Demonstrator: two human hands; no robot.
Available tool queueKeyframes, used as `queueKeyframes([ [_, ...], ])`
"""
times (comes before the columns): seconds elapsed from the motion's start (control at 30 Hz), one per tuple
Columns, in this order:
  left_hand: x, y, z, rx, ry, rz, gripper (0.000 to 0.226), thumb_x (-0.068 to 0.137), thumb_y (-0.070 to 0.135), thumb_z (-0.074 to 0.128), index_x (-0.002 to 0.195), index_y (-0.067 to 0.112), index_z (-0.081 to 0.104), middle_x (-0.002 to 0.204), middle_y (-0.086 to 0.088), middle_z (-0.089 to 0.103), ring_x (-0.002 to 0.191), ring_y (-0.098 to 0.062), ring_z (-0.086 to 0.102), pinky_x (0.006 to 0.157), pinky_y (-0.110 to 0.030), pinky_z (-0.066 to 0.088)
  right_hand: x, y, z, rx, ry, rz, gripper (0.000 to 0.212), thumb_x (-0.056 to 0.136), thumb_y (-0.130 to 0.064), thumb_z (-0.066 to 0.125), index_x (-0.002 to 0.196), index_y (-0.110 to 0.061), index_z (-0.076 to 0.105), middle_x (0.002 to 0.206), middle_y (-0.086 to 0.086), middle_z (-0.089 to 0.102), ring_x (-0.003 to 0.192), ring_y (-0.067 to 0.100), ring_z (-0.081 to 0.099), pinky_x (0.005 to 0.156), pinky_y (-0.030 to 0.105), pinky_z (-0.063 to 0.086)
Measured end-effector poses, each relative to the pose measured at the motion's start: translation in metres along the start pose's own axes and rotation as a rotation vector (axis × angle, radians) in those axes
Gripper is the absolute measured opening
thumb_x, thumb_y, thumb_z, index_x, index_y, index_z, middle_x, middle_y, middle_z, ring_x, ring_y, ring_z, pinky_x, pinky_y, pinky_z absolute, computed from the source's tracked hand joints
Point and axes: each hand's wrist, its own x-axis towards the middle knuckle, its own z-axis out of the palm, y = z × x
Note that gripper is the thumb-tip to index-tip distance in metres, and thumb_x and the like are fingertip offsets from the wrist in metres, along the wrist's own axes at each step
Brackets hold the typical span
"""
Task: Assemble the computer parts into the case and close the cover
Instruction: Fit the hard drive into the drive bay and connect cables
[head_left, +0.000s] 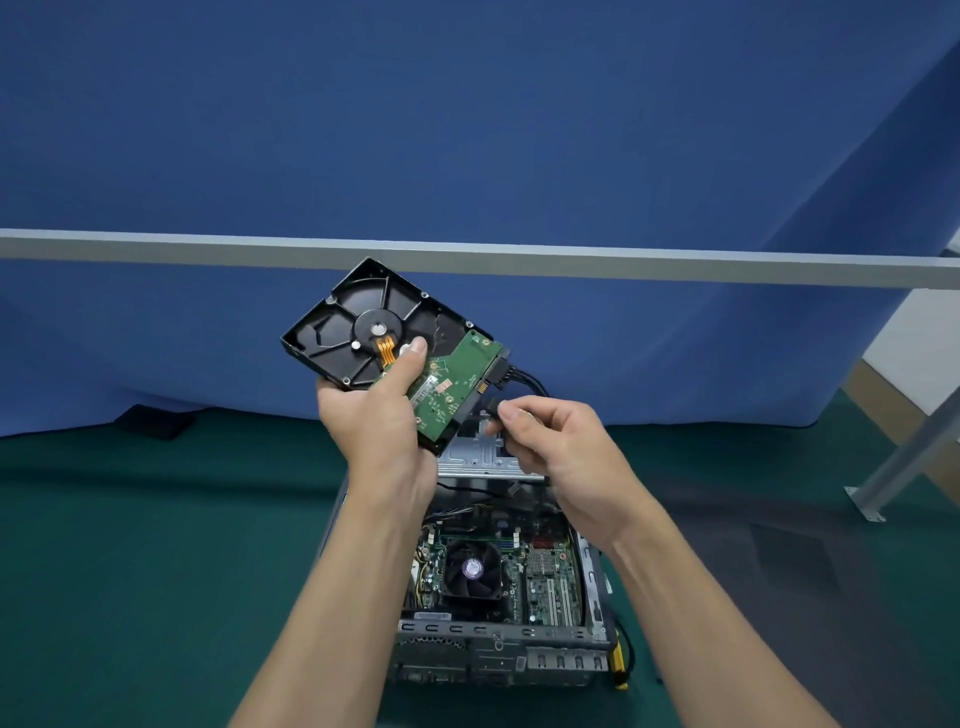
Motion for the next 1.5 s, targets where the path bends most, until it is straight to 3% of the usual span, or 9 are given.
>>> queueKeyframes([
  [0.27, -0.006, 0.004, -0.003, -0.039, -0.005, -0.070, 0.048, 0.072, -0.009, 0.076, 0.109, 0.009, 0.050, 0.106, -0.026, 0.068, 0.085, -0.038, 0.071, 0.063, -0.062, 0.055, -0.001, -0.001, 0.003, -0.051, 0.083, -0.071, 0.028, 0.093, -0.030, 0.061, 0.076, -0.011, 0.073, 0.050, -0.012, 0.036, 0.051, 0.006, 0.032, 0.053, 0.015, 0.032],
  [0.43, -0.009, 0.003, -0.004, -0.044, -0.018, -0.081, 0.050, 0.073, -0.007, 0.077, 0.112, 0.006, 0.049, 0.104, -0.026, 0.068, 0.085, -0.040, 0.071, 0.063, -0.061, 0.056, -0.001, 0.001, 0.003, -0.049, 0.115, -0.082, 0.027, 0.091, -0.033, 0.062, 0.075, -0.015, 0.074, 0.052, -0.007, 0.034, 0.055, 0.010, 0.030, 0.056, 0.020, 0.031],
  [0.6, -0.010, 0.001, -0.005, -0.067, 0.001, -0.068, 0.053, 0.072, -0.008, 0.077, 0.115, 0.004, 0.049, 0.099, -0.023, 0.070, 0.082, -0.037, 0.072, 0.060, -0.056, 0.056, -0.003, 0.002, 0.005, -0.027, 0.122, -0.094, 0.025, 0.092, -0.032, 0.062, 0.075, -0.017, 0.074, 0.055, -0.004, 0.040, 0.054, 0.009, 0.034, 0.056, 0.016, 0.036],
  [0.83, -0.012, -0.002, -0.005, -0.062, 0.012, -0.061, 0.049, 0.073, -0.009, 0.075, 0.111, 0.006, 0.049, 0.103, -0.025, 0.068, 0.085, -0.038, 0.071, 0.064, -0.063, 0.055, -0.003, 0.001, 0.006, -0.025, 0.122, -0.083, 0.026, 0.092, -0.031, 0.062, 0.073, -0.018, 0.073, 0.053, -0.006, 0.038, 0.056, 0.011, 0.033, 0.060, 0.023, 0.035],
  [0.97, -0.016, -0.005, -0.009, -0.066, -0.002, -0.067, 0.048, 0.075, -0.009, 0.074, 0.114, 0.005, 0.049, 0.099, -0.022, 0.070, 0.080, -0.035, 0.072, 0.060, -0.051, 0.057, -0.003, -0.004, -0.004, -0.029, 0.064, -0.054, 0.029, 0.093, -0.026, 0.062, 0.071, -0.010, 0.073, 0.050, -0.008, 0.037, 0.052, 0.010, 0.031, 0.060, 0.023, 0.032],
  [1.1, -0.018, -0.010, -0.007, -0.071, 0.041, -0.048, 0.047, 0.076, -0.011, 0.072, 0.112, 0.007, 0.049, 0.103, -0.021, 0.068, 0.082, -0.032, 0.072, 0.060, -0.049, 0.057, -0.003, 0.000, 0.008, 0.001, 0.176, -0.035, 0.030, 0.092, -0.024, 0.063, 0.067, -0.009, 0.071, 0.049, -0.005, 0.041, 0.051, 0.010, 0.033, 0.060, 0.026, 0.034],
  [1.23, -0.015, -0.012, -0.010, -0.025, 0.032, -0.054, 0.052, 0.074, -0.010, 0.074, 0.115, 0.006, 0.045, 0.108, -0.023, 0.066, 0.088, -0.035, 0.071, 0.064, -0.055, 0.058, -0.002, 0.001, 0.005, 0.031, 0.124, 0.006, 0.029, 0.093, -0.021, 0.062, 0.070, -0.005, 0.070, 0.045, -0.006, 0.038, 0.043, 0.004, 0.032, 0.048, 0.008, 0.032],
  [1.4, -0.017, -0.018, -0.010, -0.036, 0.024, -0.056, 0.048, 0.077, -0.012, 0.070, 0.115, 0.004, 0.046, 0.104, -0.025, 0.067, 0.080, -0.035, 0.072, 0.058, -0.049, 0.057, 0.004, -0.001, -0.006, 0.025, 0.059, 0.059, 0.027, 0.091, -0.022, 0.064, 0.070, -0.006, 0.071, 0.048, -0.001, 0.040, 0.044, 0.005, 0.035, 0.046, 0.008, 0.030],
  [1.5, -0.017, -0.023, -0.010, -0.019, 0.037, -0.040, 0.051, 0.077, -0.012, 0.070, 0.118, 0.004, 0.046, 0.107, -0.026, 0.067, 0.085, -0.037, 0.071, 0.062, -0.059, 0.057, 0.005, 0.004, -0.005, 0.050, 0.067, 0.081, 0.028, 0.091, -0.022, 0.063, 0.069, -0.007, 0.071, 0.047, -0.002, 0.041, 0.045, 0.005, 0.036, 0.046, 0.009, 0.032],
])
